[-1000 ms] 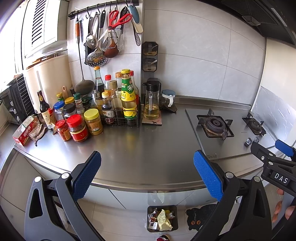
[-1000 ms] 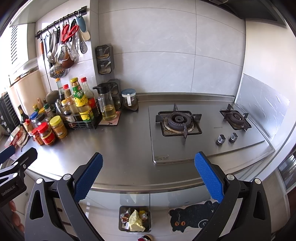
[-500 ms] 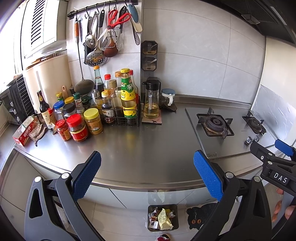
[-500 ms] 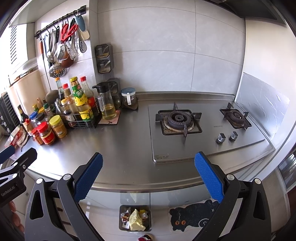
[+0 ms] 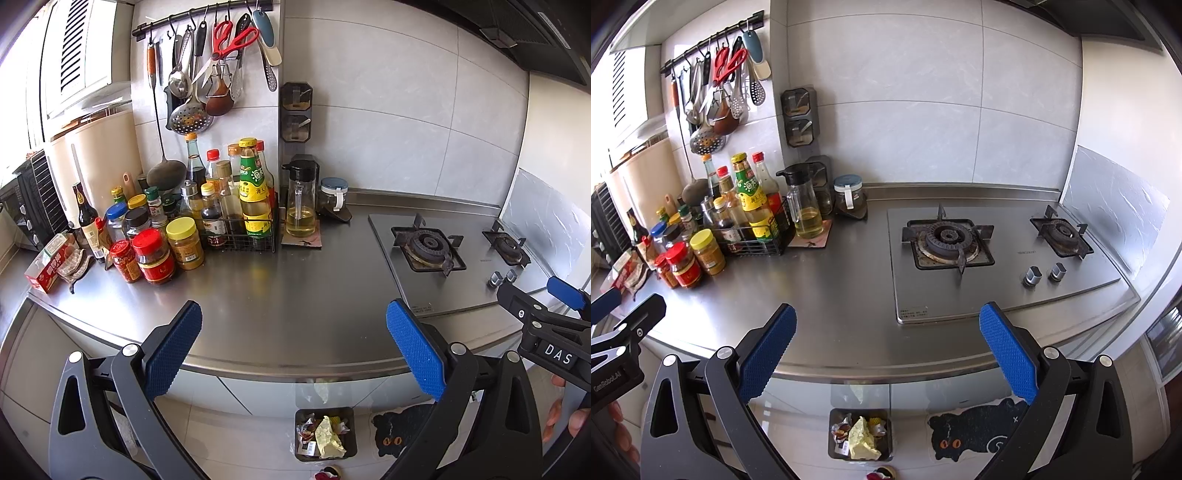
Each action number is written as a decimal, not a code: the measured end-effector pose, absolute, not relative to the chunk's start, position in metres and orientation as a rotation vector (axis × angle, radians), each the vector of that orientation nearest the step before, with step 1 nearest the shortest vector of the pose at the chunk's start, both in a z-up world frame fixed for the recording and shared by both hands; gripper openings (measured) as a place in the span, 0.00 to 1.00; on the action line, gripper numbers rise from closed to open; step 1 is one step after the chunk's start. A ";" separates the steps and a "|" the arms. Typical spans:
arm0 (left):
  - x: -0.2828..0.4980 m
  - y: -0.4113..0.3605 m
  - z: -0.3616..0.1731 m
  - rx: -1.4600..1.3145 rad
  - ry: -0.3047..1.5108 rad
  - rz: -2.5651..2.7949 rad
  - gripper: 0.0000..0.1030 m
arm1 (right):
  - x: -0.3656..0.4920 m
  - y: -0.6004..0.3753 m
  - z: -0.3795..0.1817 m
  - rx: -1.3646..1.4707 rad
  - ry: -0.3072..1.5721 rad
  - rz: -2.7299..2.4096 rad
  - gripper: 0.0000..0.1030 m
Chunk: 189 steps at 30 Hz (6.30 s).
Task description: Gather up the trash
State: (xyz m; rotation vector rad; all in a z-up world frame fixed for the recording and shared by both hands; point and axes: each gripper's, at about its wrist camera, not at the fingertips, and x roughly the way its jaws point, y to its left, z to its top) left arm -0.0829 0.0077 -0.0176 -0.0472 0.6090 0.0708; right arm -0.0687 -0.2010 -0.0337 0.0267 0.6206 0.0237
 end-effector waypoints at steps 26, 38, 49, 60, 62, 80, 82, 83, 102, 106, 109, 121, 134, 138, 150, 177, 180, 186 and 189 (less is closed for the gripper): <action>-0.078 0.020 -0.020 -0.110 0.642 0.105 0.92 | -0.066 -0.194 -0.032 0.012 0.618 0.027 0.97; -0.083 0.015 -0.017 -0.070 0.605 0.113 0.92 | -0.066 -0.192 -0.034 0.013 0.621 0.030 0.97; -0.085 0.012 -0.017 -0.076 0.609 0.092 0.92 | -0.067 -0.192 -0.035 0.015 0.624 0.031 0.97; -0.087 0.011 -0.016 -0.058 0.606 0.110 0.92 | -0.068 -0.192 -0.035 0.016 0.623 0.029 0.97; -0.086 0.012 -0.016 -0.068 0.609 0.100 0.92 | -0.068 -0.192 -0.035 0.015 0.623 0.028 0.97; -0.087 0.010 -0.016 -0.056 0.598 0.064 0.92 | -0.068 -0.189 -0.035 0.011 0.626 0.035 0.97; -0.086 0.009 -0.016 -0.053 0.606 0.065 0.92 | -0.067 -0.188 -0.035 0.014 0.630 0.041 0.97; -0.085 0.009 -0.017 -0.053 0.610 0.066 0.92 | -0.067 -0.188 -0.035 0.014 0.631 0.043 0.97; -0.084 0.011 -0.019 -0.059 0.598 0.094 0.92 | -0.064 -0.186 -0.038 0.013 0.635 0.035 0.97; -0.080 0.010 -0.022 -0.028 0.627 0.111 0.92 | -0.064 -0.186 -0.038 0.011 0.635 0.034 0.97; -0.078 0.012 -0.025 -0.034 0.640 0.116 0.92 | -0.063 -0.184 -0.040 0.003 0.635 0.031 0.97; -0.079 0.017 -0.027 -0.072 0.636 0.096 0.92 | -0.061 -0.176 -0.041 -0.010 0.645 0.034 0.97; -0.080 0.008 -0.024 -0.037 0.590 0.081 0.92 | -0.058 -0.178 -0.043 -0.005 0.656 0.038 0.97; -0.079 0.007 -0.023 -0.017 0.594 0.094 0.92 | -0.058 -0.178 -0.043 -0.005 0.655 0.039 0.97; -0.076 0.011 -0.026 -0.026 0.627 0.103 0.92 | -0.056 -0.173 -0.042 -0.012 0.655 0.036 0.97; -0.080 0.015 -0.022 -0.029 0.635 0.116 0.92 | -0.060 -0.171 -0.035 -0.022 0.644 0.046 0.97; -0.080 0.014 -0.021 -0.027 0.635 0.115 0.92 | -0.060 -0.171 -0.034 -0.022 0.646 0.048 0.97; -0.080 0.015 -0.021 -0.028 0.637 0.115 0.92 | -0.059 -0.167 -0.035 -0.022 0.664 0.058 0.97; -0.080 0.015 -0.021 -0.027 0.640 0.109 0.92 | -0.059 -0.165 -0.038 -0.027 0.671 0.039 0.97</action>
